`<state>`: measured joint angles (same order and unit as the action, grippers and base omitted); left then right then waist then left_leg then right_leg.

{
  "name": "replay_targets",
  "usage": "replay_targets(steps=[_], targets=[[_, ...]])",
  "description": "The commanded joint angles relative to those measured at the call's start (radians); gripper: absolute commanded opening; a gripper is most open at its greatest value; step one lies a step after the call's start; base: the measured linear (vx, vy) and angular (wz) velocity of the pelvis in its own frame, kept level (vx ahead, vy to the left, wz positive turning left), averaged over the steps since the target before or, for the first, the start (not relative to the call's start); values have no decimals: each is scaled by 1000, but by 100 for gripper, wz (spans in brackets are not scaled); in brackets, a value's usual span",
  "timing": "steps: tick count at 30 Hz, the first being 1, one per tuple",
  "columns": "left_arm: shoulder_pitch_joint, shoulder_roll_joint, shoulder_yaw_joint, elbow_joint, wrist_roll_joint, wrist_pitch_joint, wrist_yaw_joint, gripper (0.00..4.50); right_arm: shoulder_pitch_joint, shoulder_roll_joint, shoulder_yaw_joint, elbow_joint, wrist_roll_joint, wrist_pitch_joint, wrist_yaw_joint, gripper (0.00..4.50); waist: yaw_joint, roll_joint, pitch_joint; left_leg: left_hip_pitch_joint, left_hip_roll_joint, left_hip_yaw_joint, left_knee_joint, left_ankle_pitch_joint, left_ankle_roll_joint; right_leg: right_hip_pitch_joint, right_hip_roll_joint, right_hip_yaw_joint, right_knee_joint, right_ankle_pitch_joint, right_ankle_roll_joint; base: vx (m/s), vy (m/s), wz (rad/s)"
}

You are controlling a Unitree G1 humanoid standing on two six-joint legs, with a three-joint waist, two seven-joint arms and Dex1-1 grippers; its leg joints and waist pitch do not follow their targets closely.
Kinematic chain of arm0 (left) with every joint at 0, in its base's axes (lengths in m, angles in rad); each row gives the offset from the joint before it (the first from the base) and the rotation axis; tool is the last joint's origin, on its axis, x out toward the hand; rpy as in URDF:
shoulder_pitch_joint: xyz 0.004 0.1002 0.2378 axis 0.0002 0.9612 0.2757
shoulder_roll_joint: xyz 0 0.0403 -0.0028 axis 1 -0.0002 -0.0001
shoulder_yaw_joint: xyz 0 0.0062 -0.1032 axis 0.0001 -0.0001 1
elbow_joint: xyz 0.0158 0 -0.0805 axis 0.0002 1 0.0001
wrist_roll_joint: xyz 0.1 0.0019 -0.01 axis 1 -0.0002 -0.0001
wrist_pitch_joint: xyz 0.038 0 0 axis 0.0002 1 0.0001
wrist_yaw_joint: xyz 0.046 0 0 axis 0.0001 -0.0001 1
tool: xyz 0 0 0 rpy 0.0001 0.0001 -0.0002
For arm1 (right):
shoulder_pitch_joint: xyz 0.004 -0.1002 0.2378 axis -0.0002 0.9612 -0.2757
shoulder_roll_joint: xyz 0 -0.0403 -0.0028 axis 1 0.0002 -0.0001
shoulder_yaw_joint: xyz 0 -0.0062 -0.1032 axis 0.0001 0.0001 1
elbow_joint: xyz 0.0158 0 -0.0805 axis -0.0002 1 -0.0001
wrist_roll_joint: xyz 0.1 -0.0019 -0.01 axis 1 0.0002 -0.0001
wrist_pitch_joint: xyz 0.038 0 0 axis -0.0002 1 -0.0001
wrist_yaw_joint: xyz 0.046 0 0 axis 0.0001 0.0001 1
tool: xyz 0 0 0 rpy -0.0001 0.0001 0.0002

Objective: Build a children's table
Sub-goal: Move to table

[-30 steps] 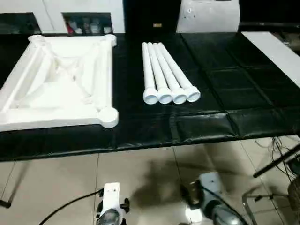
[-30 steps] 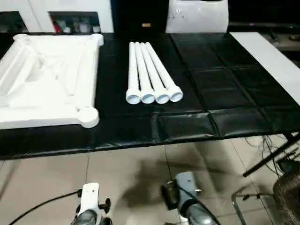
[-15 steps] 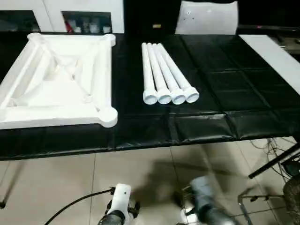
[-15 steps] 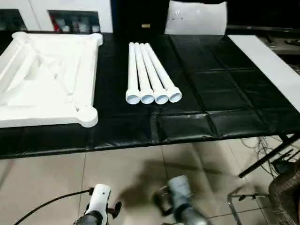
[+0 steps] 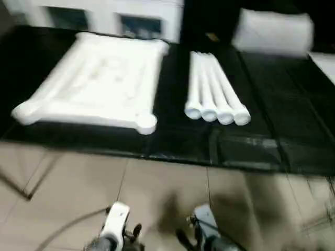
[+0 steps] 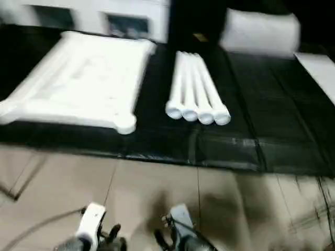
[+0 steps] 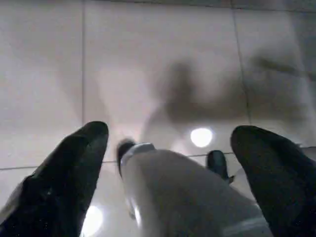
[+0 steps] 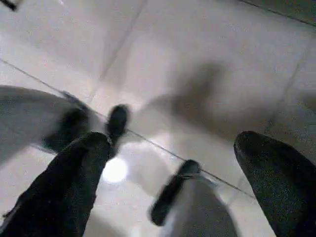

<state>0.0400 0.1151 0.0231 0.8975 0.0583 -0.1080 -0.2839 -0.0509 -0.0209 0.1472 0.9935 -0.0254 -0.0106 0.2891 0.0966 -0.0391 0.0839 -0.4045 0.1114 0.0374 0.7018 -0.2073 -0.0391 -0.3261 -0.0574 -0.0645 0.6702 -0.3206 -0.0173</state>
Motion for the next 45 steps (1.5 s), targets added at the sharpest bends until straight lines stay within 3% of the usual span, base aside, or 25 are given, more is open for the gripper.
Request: replay_targets(steps=[1,3,4,5,6,7,8,9,11,12,13,15,18,20,25,28,30,34,36,38,39,40,41,43,45], targets=[[25,9,5,-60,-21,-13,-16,443,9,9,-5,17,4,-20,-7,450,37,-20,-24,-63,41,-10,6,-98,79,69,-259,212,-215,-484,-44,75,5,-6],[55,15,19,-113,-42,-62,-20,443,31,-6,2,-15,-5,-57,-4,450,44,-8,-42,-54,47,-7,-23,-40,115,83,-213,184,-177,-2,-176,38,2,-3],[74,16,25,-153,-60,-73,-41,443,45,-16,5,-44,-9,-79,1,450,35,5,-53,-32,56,16,-116,103,145,78,-113,99,-129,255,-255,34,83,6],[112,21,23,-238,-86,-98,-82,443,72,-32,5,-109,-6,-94,17,450,22,56,-76,57,105,12,-155,303,235,31,-28,16,-68,325,-271,34,83,6],[120,23,22,-257,-90,-103,-91,443,77,-34,4,-122,-5,-95,20,450,-28,66,-73,114,172,-54,-148,521,477,-49,-1,7,2,195,-189,40,98,3],[148,28,20,-325,-104,-81,-114,443,97,-46,3,-173,0,-98,32,450,-12,74,-65,98,178,-52,-147,519,495,-50,-16,13,-1,137,-168,20,106,1],[178,35,16,-396,-124,-68,-145,443,118,-62,3,-228,0,-102,38,450,-16,57,-54,64,185,-34,-163,391,468,-33,-42,29,-26,138,-160,20,106,1],[214,43,12,-482,-151,-45,-175,443,148,-82,0,-302,5,-103,56,450,-17,55,-51,58,163,-20,-159,311,440,-23,-49,33,-46,144,-175,-33,99,-3],[292,73,-4,-673,-217,10,-242,443,230,-137,-9,-520,30,-77,106,450,-16,34,-38,32,121,28,-184,-82,238,14,-83,48,-110,12,-212,-70,74,-10],[292,73,-4,-673,-217,10,-242,443,230,-137,-9,-520,30,-77,106,450,-14,31,-29,33,121,35,-198,-212,174,17,-81,51,-123,-69,-203,-99,50,-3],[323,86,-15,-749,-244,31,-265,443,261,-155,-15,-603,51,-62,131,450,-16,23,-13,49,119,55,-214,-457,46,-3,-82,63,-147,-301,-172,-93,20,3],[386,122,-35,-911,-301,77,-295,443,324,-194,-17,-791,103,-19,182,450,-18,11,-20,68,119,67,-221,-531,-45,-10,-97,79,-178,-510,-86,-46,10,1],[452,168,-40,-1113,-387,137,-306,443,391,-237,-25,-1026,169,47,232,450,-21,15,-29,48,121,67,-234,-440,-34,9,-84,70,-168,-374,-68,0,0,0],[466,184,-21,-1224,-413,176,-292,443,409,-254,-42,-1152,229,102,237,450,-20,10,-35,54,122,78,-230,-367,-14,-6,-72,70,-160,-238,-77,0,0,0],[393,199,43,-1410,-430,293,-210,443,368,-252,-93,-1364,312,236,160,450,-25,-1,-39,61,114,85,-224,-422,-61,-21,-71,77,-164,-324,-39,0,0,0],[284,209,70,-1441,-421,367,-125,443,289,-185,-130,-1418,305,319,49,450,-27,9,-51,57,107,89,-219,-332,-75,-21,-56,74,-145,-167,-40,0,0,0],[143,181,78,-1366,-349,414,-17,443,194,-104,-125,-1385,244,359,-51,450,-36,11,-79,49,98,89,-193,-90,-87,-6,-47,67,-113,153,-44,0,0,0],[90,157,74,-1328,-321,421,22,443,160,-86,-118,-1350,237,385,-86,450,-45,9,-86,48,88,100,-182,-25,-98,7,-41,65,-106,336,-38,0,0,0],[58,135,71,-1301,-296,422,57,443,137,-67,-100,-1335,228,400,-119,450,-43,6,-96,33,73,114,-169,-34,-13,21,-74,87,-115,341,-44,0,0,0],[25,111,64,-1294,-281,454,97,443,107,-38,-86,-1337,244,432,-152,450,-32,7,-97,4,77,105,-133,-57,131,33,-154,131,-147,299,-80,0,0,0],[20,102,63,-1300,-290,471,106,443,98,-33,-82,-1341,244,442,-158,450,-23,19,-97,1,87,91,-117,-66,149,36,-186,145,-155,264,-99,-3,54,-4],[11,98,61,-1308,-300,496,122,443,88,-21,-83,-1349,238,464,-167,450,-18,8,-93,-9,96,82,-115,-50,160,41,-185,146,-160,202,-133,-16,110,-3],[5,92,61,-1309,-312,510,130,443,82,-19,-83,-1352,232,479,-169,450,-23,25,-89,21,108,93,-161,-36,157,17,-116,100,-140,145,-176,-16,110,-3],[-12,78,62,-1312,-330,534,146,443,66,-13,-86,-1354,223,507,-177,450,-55,48,-85,64,106,97,-182,-41,135,-20,-28,54,-99,126,-190,2,128,4],[-16,74,62,-1313,-329,534,148,443,63,-15,-89,-1352,224,509,-178,450,-53,54,-88,72,115,85,-185,-86,29,-19,-31,51,-100,132,-145,-23,123,3]])
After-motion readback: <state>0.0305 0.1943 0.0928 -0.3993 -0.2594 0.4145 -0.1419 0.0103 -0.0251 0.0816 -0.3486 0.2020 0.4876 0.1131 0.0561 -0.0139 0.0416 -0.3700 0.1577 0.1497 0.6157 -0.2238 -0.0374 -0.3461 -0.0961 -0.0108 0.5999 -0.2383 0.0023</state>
